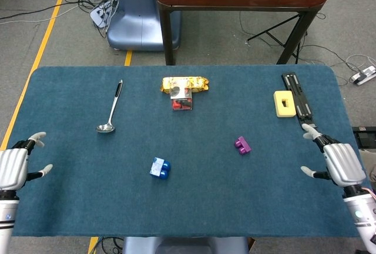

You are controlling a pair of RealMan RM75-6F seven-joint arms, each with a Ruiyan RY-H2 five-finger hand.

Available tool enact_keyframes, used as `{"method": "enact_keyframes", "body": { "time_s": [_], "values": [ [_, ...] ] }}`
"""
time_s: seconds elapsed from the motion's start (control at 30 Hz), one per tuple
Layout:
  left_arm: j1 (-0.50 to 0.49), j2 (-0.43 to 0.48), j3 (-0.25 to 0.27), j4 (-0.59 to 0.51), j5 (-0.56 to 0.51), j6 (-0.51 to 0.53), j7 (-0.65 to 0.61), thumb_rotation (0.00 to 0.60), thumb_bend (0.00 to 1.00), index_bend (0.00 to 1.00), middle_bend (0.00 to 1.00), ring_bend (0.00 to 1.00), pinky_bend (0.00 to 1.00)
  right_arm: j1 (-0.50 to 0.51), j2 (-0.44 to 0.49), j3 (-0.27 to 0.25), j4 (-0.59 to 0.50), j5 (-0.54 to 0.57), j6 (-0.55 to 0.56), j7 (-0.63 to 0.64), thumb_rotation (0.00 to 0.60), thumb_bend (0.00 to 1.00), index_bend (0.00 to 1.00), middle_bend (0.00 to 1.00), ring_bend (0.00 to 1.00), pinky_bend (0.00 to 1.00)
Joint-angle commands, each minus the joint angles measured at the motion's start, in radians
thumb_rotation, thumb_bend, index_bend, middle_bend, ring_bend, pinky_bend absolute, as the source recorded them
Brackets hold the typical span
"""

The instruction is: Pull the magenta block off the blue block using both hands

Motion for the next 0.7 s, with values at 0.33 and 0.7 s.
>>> {"method": "enact_keyframes", "body": {
  "time_s": [0.33, 0.7],
  "values": [
    [0.108, 0.006, 0.028, 0.043, 0.002, 0.004, 0.005, 0.6, 0.0, 0.3, 0.39, 0.39, 0.65, -0.09, -0.051, 0.007, 0.08, -0.022, 0.065, 0.037, 0.6, 0.0, 0.15, 0.3, 0.3, 0.47],
    [0.13, -0.015, -0.001, 0.071, 0.032, -0.009, 0.016, 0.6, 0.0, 0.3, 0.39, 0.39, 0.65, -0.105, -0.043, 0.029, 0.076, -0.035, 0.045, 0.048, 0.6, 0.0, 0.16, 0.3, 0.3, 0.47]
  ]
}}
